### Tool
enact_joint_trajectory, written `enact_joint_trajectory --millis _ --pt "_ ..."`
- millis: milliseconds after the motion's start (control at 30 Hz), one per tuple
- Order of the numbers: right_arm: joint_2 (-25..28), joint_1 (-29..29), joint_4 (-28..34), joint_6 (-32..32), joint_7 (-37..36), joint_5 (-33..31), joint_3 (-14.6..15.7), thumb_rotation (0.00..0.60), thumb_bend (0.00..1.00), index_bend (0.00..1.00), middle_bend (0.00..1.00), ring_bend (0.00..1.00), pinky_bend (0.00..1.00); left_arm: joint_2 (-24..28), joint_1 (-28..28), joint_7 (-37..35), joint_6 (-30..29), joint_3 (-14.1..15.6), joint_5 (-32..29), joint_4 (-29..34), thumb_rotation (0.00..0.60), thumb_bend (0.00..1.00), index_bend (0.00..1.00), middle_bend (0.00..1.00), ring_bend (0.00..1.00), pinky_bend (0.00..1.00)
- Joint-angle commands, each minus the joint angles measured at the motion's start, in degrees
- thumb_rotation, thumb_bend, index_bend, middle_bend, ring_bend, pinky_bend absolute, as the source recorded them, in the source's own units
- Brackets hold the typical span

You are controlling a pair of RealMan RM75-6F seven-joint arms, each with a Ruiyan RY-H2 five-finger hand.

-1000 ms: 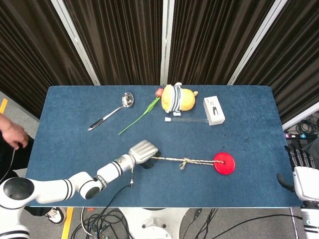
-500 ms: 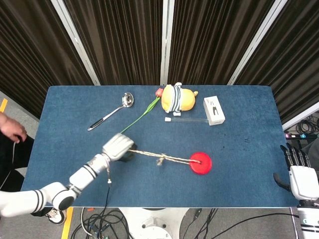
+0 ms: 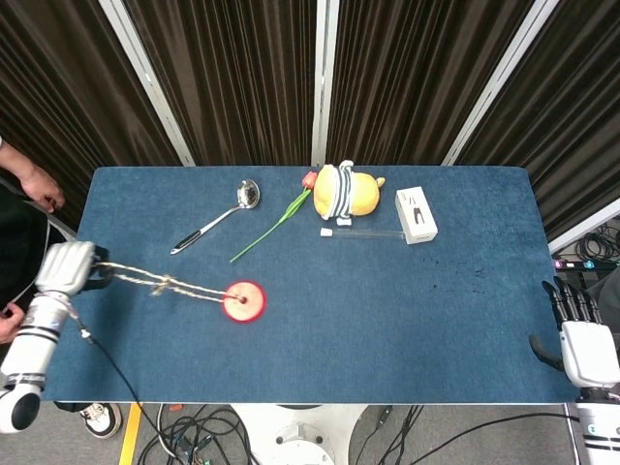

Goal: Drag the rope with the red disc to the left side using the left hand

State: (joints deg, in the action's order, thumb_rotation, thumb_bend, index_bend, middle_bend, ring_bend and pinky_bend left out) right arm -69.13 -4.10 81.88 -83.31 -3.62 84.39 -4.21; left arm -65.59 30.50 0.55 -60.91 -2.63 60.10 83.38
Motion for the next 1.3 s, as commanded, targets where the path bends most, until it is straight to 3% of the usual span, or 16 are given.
enact_joint_trajectory --millis 33,300,467,567,867,1100,1133,1167,1200,1233,1300 --pt "-0.05 -0.08 0.26 0.07 0.36 0.09 0.07 0.6 0.21 0.0 0.0 0.0 0.0 0.09 -1.81 0.65 -2.33 -0.69 -1.01 -2.48 0.6 0.35 0.78 0.97 0.72 0.67" --pt "0.1 0.04 0.72 0.01 1.01 -0.12 0.16 0.6 0.22 0.0 0.0 0.0 0.0 -5.24 -3.86 14.49 -12.44 -5.91 -9.54 -7.89 0.6 0.35 0.79 0.97 0.72 0.67" --pt "-0.17 -0.07 0.35 0.5 0.88 -0.3 0.3 0.6 0.21 0.0 0.0 0.0 0.0 -6.87 -4.19 17.96 -15.51 -7.79 -9.86 -8.43 0.6 0.35 0.79 0.97 0.72 0.66" --pt "-0.3 -0.12 0.11 0.65 0.72 -0.29 0.36 0.6 0.21 0.0 0.0 0.0 0.0 -7.7 -4.57 14.99 -16.33 -9.11 -8.39 -7.57 0.6 0.35 0.79 0.97 0.72 0.66" --pt "-0.3 -0.21 0.03 0.77 0.6 -0.42 0.31 0.6 0.21 0.0 0.0 0.0 0.0 -11.27 -3.29 4.36 -18.1 -8.4 6.99 -3.88 0.6 0.35 0.79 0.97 0.72 0.67" --pt "0.2 -0.35 0.59 0.55 0.7 -0.43 0.0 0.6 0.22 0.0 0.0 0.0 0.0 -13.37 0.16 2.62 -9.49 -6.1 11.16 -4.68 0.6 0.35 0.78 0.95 0.71 0.66" --pt "0.19 -0.37 0.57 0.62 0.71 -0.51 -0.02 0.6 0.21 0.0 0.0 0.0 0.0 -12.48 0.7 3.05 -6.43 -5.04 11.01 -4.16 0.6 0.34 0.75 0.91 0.66 0.63" --pt "0.17 -0.37 0.53 0.74 0.73 -0.63 -0.01 0.6 0.21 0.0 0.0 0.0 0.0 -10.75 1.49 3.81 -1.98 -3.6 10.45 -2.88 0.6 0.32 0.67 0.8 0.56 0.57" --pt "0.15 -0.38 0.46 0.87 0.72 -0.79 -0.01 0.6 0.21 0.0 0.0 0.0 0.0 -7.41 3.09 5.11 5.39 -1.5 9.27 -0.24 0.6 0.27 0.47 0.58 0.37 0.44" --pt "0.14 -0.4 0.41 0.99 0.71 -0.91 -0.03 0.6 0.22 0.0 0.0 0.0 0.0 -4.99 4.33 6.27 10.27 -0.51 7.6 1.78 0.6 0.25 0.34 0.42 0.25 0.35" --pt "0.15 -0.38 0.38 1.28 0.68 -1.2 0.01 0.6 0.22 0.0 0.0 0.0 0.0 -2.47 5.81 10.6 14.5 0.22 2.93 4.53 0.6 0.21 0.09 0.09 0.02 0.13"
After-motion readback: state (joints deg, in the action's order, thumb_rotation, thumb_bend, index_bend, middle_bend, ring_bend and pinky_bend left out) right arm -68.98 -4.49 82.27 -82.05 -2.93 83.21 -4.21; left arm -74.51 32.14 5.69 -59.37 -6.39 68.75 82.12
